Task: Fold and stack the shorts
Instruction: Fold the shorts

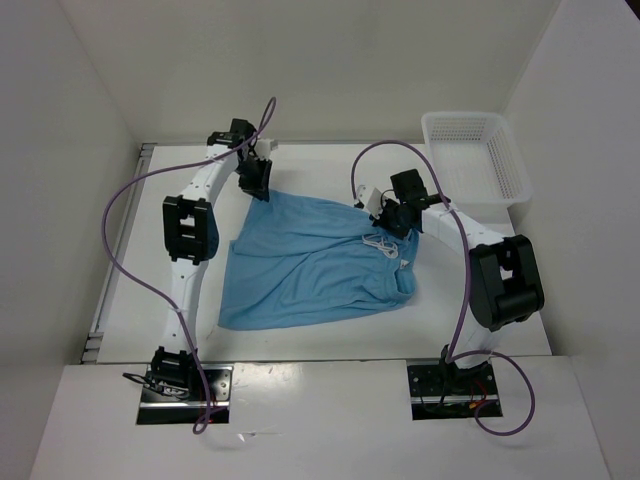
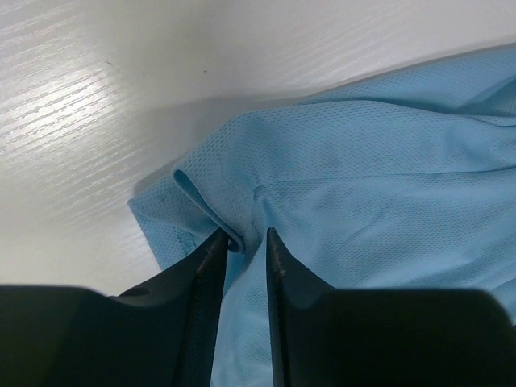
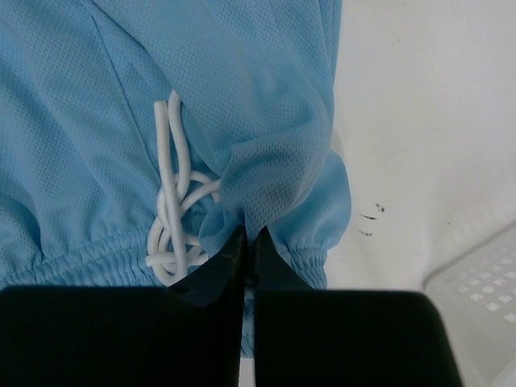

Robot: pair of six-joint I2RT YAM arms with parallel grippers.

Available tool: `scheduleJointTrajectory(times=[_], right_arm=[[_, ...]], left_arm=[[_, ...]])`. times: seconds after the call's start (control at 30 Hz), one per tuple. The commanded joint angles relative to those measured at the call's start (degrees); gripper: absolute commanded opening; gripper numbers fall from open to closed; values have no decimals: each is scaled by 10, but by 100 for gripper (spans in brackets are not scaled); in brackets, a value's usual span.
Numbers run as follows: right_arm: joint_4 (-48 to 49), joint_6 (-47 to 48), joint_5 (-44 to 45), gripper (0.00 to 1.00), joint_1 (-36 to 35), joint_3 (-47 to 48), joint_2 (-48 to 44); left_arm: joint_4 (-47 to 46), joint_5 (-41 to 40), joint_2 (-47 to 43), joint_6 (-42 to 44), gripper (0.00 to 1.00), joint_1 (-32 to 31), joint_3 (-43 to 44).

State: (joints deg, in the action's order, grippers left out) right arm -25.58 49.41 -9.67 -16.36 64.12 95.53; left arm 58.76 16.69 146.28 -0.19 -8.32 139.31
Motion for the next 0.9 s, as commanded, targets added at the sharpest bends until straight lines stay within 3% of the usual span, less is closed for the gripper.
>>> scheduleJointTrajectory(times=[0.0, 0.1, 0.27, 0.4, 0.47, 0.5, 0.57, 0.77, 0.87], right_arm=[[0, 9, -8, 0, -5, 14, 7], [0, 9, -8, 0, -5, 14, 7], [0, 9, -8, 0, -5, 14, 7], [0, 9, -8, 0, -5, 14, 7], [6, 9, -8, 0, -5, 14, 7], [6, 9, -3, 0, -5, 14, 7], [11, 3, 9, 0, -5, 14, 7], [34, -31, 32, 0, 1, 52, 7], [27, -36, 26, 0, 8, 82, 1]], left_arm=[[7, 2, -1, 2, 26, -2, 14], [7, 7, -1, 2, 18, -2, 8], [7, 0, 27, 2, 18, -7, 8], [7, -5, 43, 2, 26, -7, 21], [7, -5, 54, 2, 18, -13, 29], [7, -5, 54, 2, 6, -13, 37], [7, 0, 54, 2, 0, -13, 47], [57, 41, -37, 2, 0, 8, 146], [96, 41, -115, 2, 0, 28, 133]])
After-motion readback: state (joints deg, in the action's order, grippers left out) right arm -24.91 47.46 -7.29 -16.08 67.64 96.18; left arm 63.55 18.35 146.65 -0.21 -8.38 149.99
